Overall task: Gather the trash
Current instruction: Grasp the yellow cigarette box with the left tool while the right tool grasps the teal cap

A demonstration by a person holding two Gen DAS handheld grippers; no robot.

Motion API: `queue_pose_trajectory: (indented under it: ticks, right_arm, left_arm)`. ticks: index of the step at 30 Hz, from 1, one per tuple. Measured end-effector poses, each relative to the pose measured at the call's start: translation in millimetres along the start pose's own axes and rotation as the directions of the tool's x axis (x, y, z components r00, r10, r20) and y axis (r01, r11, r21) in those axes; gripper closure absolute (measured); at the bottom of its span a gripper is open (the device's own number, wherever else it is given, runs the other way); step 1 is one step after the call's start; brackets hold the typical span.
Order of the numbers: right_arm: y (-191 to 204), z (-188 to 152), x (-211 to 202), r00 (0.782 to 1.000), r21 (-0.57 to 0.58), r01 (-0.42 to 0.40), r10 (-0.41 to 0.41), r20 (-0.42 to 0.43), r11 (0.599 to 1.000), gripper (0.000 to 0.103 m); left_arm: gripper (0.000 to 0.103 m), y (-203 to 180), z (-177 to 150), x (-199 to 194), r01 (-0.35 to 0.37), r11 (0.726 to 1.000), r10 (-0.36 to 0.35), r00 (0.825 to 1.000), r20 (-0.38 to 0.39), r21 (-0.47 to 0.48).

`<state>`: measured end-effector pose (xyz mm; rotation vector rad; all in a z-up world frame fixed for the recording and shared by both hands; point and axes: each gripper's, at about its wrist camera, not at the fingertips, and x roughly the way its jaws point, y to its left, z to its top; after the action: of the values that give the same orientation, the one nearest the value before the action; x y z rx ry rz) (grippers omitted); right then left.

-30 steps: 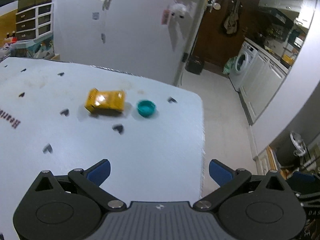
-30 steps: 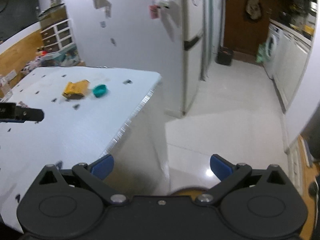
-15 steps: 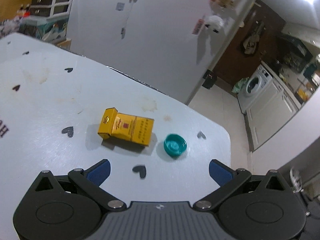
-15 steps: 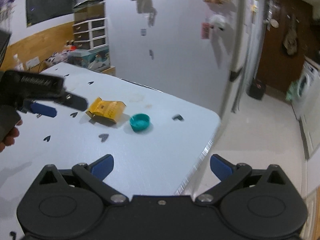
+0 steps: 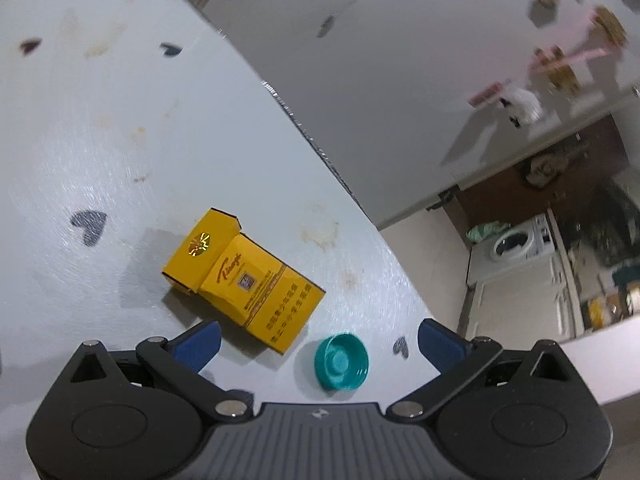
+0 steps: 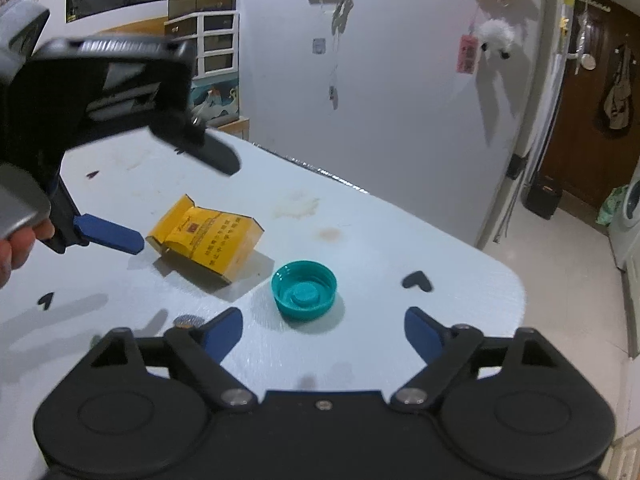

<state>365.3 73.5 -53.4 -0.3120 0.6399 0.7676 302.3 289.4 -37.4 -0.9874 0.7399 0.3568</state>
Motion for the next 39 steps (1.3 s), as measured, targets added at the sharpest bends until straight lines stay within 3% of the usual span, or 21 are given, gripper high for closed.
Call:
queue_pose_trajectory:
  ticks: [9, 13, 16, 21, 28, 35, 39]
  right_arm:
    - [7.2, 2.3, 50.6, 0.998, -0.015, -0.016, 0.015, -0.065, 1.0, 0.031]
    - [3.1, 5.9, 62.1, 0.998, 0.022, -0.032, 0.033, -0.047, 0.999, 0.033]
    - [3.2, 12.6, 67.9, 0.999, 0.015, -0.042, 0.043, -0.032, 0.999, 0.053]
    - [2.4, 28.7, 81.4, 0.997, 0.011, -0.061, 0.061, -0.04, 0.998, 0.053]
    - [3.2, 52.2, 79.7, 0.993, 0.042, -0.116, 0.115, 0.033, 0.992, 0.053]
    - [18.4, 43.3, 62.9, 0.964, -0.012, -0.266, 0.266, 0.005, 0.964, 0.053]
    - [26.5, 35.6, 54.6, 0.959, -0.034, -0.285, 0.285, -0.014, 0.958, 0.053]
  left_arm:
    - [0.0, 23.7, 10.4, 23.4, 0.036, 0.983, -0.042, 0.999, -0.026, -0.181]
    - [0.0, 33.5, 14.0, 27.2, 0.05, 0.974, -0.056, 0.998, -0.018, -0.221]
    - [0.0, 35.2, 17.3, 29.2, 0.052, 0.971, -0.057, 0.998, -0.011, -0.232]
    - [0.0, 35.9, 19.3, 30.7, 0.04, 0.973, -0.043, 0.999, -0.009, -0.226]
    - [0.001, 31.4, 22.9, 34.7, 0.002, 0.98, -0.005, 1.0, -0.017, -0.201]
    - [0.007, 31.9, 26.1, 36.3, -0.037, 0.982, 0.035, 0.999, -0.011, -0.185]
    - [0.007, 29.3, 28.4, 38.6, -0.072, 0.965, 0.077, 0.997, 0.009, -0.252]
